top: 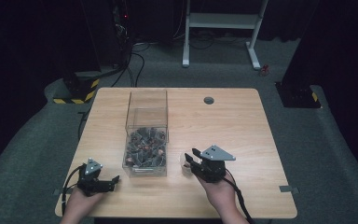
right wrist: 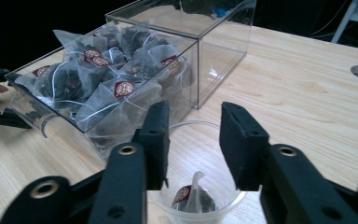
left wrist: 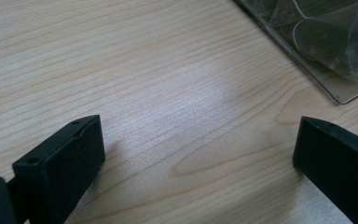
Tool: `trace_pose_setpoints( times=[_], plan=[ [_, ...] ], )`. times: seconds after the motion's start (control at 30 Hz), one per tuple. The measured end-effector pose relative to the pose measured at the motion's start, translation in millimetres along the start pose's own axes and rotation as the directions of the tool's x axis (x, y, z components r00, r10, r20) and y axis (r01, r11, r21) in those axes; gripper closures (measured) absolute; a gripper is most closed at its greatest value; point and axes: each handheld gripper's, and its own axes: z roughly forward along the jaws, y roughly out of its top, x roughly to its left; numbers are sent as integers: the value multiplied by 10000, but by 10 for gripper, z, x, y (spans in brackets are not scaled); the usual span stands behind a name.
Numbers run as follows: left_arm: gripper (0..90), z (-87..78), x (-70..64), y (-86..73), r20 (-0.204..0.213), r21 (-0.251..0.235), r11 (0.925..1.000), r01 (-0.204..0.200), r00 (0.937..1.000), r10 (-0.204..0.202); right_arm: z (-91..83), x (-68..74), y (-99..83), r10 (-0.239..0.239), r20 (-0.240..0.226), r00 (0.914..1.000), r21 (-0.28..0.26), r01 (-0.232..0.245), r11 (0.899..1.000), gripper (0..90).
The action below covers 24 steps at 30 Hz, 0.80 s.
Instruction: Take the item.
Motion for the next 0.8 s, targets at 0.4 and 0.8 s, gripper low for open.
trace_pose_setpoints(
  times=[0.4,0.8],
  plan=[
    [23,0,0,0,0,1,10000,-3,10000,3,-72,-134,-44,179,580,9982,-222,-166,9996,434],
    [23,0,0,0,1,3,10000,-4,10000,4,-170,-325,-145,278,1136,9931,-199,-257,9995,385]
  ],
)
